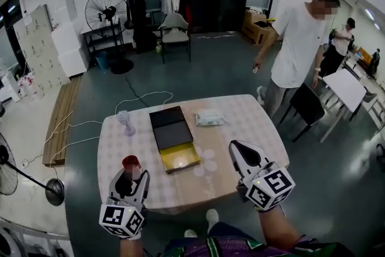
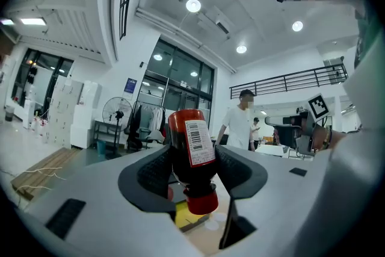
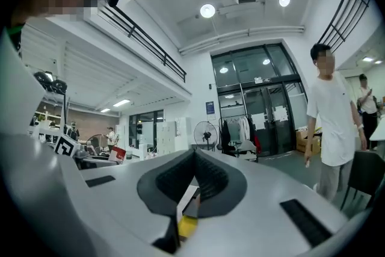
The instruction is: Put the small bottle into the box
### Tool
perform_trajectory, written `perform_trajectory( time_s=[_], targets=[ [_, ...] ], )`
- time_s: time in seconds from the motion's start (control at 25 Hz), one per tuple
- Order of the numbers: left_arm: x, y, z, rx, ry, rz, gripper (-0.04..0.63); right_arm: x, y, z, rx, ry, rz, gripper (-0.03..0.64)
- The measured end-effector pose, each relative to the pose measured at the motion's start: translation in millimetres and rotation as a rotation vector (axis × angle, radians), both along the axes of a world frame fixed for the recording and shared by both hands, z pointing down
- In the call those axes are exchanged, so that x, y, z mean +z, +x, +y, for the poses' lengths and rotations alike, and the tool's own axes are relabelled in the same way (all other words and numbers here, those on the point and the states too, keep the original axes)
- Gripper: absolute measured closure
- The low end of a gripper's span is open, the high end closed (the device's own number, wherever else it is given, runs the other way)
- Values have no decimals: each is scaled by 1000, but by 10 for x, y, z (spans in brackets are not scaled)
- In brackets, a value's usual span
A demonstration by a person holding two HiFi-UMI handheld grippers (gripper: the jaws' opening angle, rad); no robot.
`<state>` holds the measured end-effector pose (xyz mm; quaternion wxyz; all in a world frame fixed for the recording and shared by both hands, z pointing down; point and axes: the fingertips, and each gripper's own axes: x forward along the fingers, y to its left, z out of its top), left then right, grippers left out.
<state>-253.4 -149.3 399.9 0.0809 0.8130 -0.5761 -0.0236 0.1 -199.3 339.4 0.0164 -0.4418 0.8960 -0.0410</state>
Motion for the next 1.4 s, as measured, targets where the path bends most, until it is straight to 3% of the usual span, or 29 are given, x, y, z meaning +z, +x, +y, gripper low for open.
perform_trajectory(
  time_s=[0.6, 1.0, 1.4],
  targets=[
    [58, 210, -777, -29, -63, -1, 345, -104, -170, -899, -149, 29, -57, 612],
    [424, 462, -1199, -18, -160, -40, 345, 254, -178, -1317, -196, -16, -56, 612],
    [1041, 601, -1457, 0, -314, -69, 345, 513, -200, -1469, -244, -71, -62, 612]
  ],
)
